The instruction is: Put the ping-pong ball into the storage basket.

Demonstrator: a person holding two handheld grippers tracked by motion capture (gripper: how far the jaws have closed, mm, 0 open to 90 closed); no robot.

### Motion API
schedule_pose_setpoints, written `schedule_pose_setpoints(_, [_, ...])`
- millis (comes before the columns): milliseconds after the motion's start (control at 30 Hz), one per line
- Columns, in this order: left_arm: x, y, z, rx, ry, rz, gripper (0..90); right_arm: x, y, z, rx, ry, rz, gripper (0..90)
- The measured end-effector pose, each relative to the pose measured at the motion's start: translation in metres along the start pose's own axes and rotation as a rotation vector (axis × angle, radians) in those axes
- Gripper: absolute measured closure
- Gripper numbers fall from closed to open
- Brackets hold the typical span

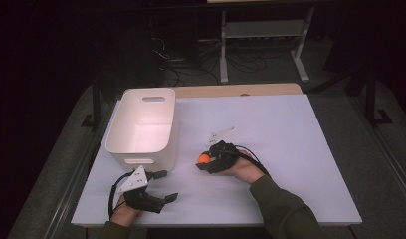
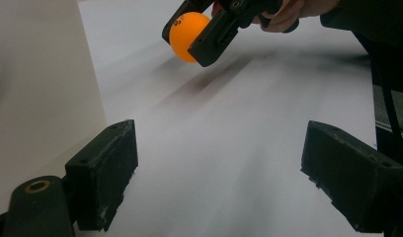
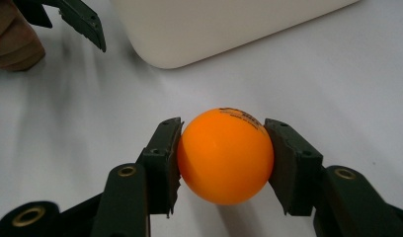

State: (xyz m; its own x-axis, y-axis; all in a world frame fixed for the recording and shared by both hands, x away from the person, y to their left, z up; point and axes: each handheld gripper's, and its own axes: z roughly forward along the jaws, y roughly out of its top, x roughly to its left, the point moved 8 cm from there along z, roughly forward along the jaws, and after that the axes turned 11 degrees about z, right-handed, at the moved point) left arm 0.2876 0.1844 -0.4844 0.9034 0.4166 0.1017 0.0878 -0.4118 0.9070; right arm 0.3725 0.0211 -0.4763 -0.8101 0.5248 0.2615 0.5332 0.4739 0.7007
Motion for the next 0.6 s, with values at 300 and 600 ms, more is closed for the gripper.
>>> schedule_pose_setpoints(300, [-0.0001,0.0,0.0,0.001,0.001,0.001,14.0,0.0022,0.0046,0.0047,0.0,0.007,-0.001,49.2])
schedule_pose_setpoints(600, [-0.0001,0.0,-0.0001,0.001,0.0,0.004,14.0,0.0062,0.0096,0.0102,0.002,0.016,-0.003,49.3])
